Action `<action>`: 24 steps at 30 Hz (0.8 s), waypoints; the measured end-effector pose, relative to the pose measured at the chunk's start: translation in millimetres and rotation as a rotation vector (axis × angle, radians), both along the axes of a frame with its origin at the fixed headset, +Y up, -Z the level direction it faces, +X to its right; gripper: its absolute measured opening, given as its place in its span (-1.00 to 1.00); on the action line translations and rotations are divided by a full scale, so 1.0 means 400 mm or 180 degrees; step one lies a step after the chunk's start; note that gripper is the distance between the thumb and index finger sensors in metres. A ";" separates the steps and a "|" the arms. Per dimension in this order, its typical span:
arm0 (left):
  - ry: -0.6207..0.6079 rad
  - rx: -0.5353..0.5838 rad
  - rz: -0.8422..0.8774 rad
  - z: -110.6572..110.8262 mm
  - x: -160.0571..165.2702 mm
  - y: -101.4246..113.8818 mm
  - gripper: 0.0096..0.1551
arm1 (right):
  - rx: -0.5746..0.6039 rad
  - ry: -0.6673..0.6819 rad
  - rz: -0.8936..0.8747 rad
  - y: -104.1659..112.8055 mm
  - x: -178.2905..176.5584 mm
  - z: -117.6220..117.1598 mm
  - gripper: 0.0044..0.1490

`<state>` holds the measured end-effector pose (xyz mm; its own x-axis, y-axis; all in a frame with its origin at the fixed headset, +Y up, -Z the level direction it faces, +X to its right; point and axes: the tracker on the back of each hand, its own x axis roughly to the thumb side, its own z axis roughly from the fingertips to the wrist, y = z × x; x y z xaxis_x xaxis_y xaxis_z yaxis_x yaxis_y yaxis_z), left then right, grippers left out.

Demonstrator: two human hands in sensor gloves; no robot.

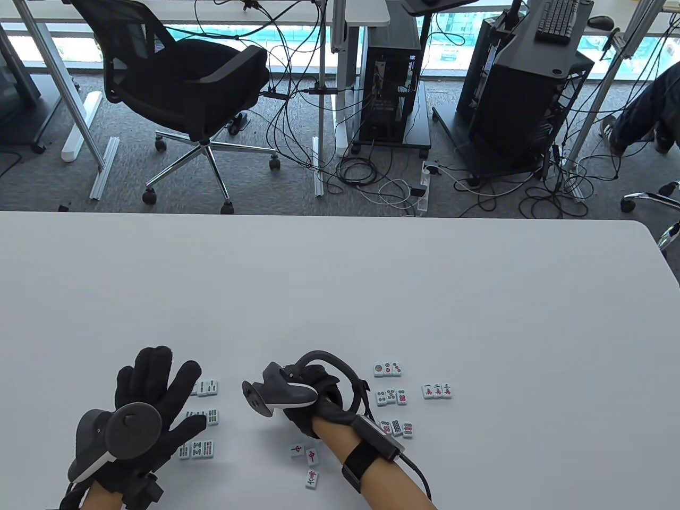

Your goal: Mahjong suit sorting

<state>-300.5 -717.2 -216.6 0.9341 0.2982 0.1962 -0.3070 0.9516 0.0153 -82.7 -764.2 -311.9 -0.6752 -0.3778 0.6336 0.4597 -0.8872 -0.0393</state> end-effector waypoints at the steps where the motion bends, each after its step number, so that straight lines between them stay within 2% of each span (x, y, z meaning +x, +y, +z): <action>1: -0.0002 0.0001 -0.0002 0.000 0.000 0.000 0.00 | 0.0064 0.0046 -0.0033 0.000 -0.003 0.003 -0.29; 4: -0.0010 0.0003 -0.0008 0.000 0.001 0.000 0.00 | 0.0131 0.0105 0.0024 -0.002 -0.009 0.013 -0.30; 8: -0.0015 0.0006 -0.0010 0.001 0.001 0.000 0.00 | 0.0195 0.0263 -0.0263 0.005 0.015 0.020 -0.29; 12: -0.0017 0.0010 -0.0009 0.001 0.001 0.001 0.00 | 0.0432 0.0275 -0.0790 0.058 0.081 0.044 -0.27; 14: -0.0021 0.0005 -0.0012 0.001 0.002 0.000 0.00 | 0.0522 0.0136 -0.0983 0.104 0.145 0.050 -0.26; 18: -0.0017 -0.0002 -0.0026 0.002 0.002 0.000 0.00 | 0.0662 -0.0193 -0.0955 0.156 0.274 0.048 -0.26; 21: -0.0013 0.0003 -0.0032 0.003 0.001 0.000 0.00 | 0.0671 -0.0487 -0.0864 0.169 0.380 0.046 -0.26; 24: -0.0006 0.0005 -0.0036 0.003 0.002 0.001 0.00 | 0.0494 -0.0905 -0.0830 0.154 0.498 0.051 -0.26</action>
<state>-299.9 -716.8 -215.4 0.9371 0.2873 0.1984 -0.2962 0.9550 0.0161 116.5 -702.7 -291.4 -0.9008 -0.2473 0.3570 0.2321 -0.9689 -0.0856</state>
